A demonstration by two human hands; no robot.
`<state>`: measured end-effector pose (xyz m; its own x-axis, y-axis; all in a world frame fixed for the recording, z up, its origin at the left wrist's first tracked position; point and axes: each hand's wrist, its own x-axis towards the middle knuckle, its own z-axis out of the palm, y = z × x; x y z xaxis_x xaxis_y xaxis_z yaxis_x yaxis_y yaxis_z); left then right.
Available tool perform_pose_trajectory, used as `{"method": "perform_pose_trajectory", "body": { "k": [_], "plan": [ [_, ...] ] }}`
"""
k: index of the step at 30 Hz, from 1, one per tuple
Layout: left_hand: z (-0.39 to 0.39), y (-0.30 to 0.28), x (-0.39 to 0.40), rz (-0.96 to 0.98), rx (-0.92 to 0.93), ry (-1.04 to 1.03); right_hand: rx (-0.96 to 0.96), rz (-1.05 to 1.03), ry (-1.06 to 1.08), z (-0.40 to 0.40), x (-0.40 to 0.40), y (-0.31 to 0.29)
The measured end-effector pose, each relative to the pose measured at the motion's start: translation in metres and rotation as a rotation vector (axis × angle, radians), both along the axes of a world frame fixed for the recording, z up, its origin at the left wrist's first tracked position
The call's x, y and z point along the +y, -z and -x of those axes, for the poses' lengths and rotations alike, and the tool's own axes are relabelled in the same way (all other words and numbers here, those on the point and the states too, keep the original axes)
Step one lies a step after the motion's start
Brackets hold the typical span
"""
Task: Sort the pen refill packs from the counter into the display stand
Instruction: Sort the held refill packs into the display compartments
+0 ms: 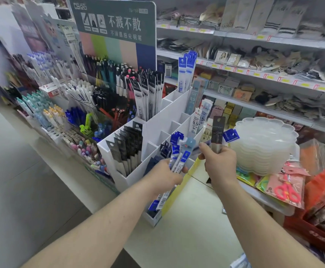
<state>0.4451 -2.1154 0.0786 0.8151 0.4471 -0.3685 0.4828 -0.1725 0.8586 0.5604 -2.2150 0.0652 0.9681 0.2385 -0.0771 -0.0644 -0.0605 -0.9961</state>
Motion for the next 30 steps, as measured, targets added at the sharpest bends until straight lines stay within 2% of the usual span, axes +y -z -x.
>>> {"method": "perform_pose_trajectory", "body": {
  "k": [5,11,14,20,26,30],
  "plan": [
    [0.004,0.015,0.001,-0.064,-0.009,-0.012,0.000,0.050,-0.046,-0.006,0.010,0.001],
    [0.020,0.022,-0.005,-0.038,-0.087,-0.028,-0.025,0.072,-0.185,-0.007,0.026,0.005],
    [0.022,0.023,-0.005,-0.043,-0.100,-0.047,-0.056,0.190,-0.260,-0.007,0.037,0.015],
    [0.024,0.022,-0.003,-0.061,-0.105,-0.095,-0.266,0.577,-0.456,0.002,0.051,0.016],
    [0.026,0.015,-0.001,-0.051,-0.102,-0.112,-0.313,0.723,-0.601,0.008,0.061,0.024],
    [0.027,0.014,-0.001,-0.048,-0.100,-0.115,-0.321,0.772,-0.576,0.007,0.057,0.017]
  ]
}}
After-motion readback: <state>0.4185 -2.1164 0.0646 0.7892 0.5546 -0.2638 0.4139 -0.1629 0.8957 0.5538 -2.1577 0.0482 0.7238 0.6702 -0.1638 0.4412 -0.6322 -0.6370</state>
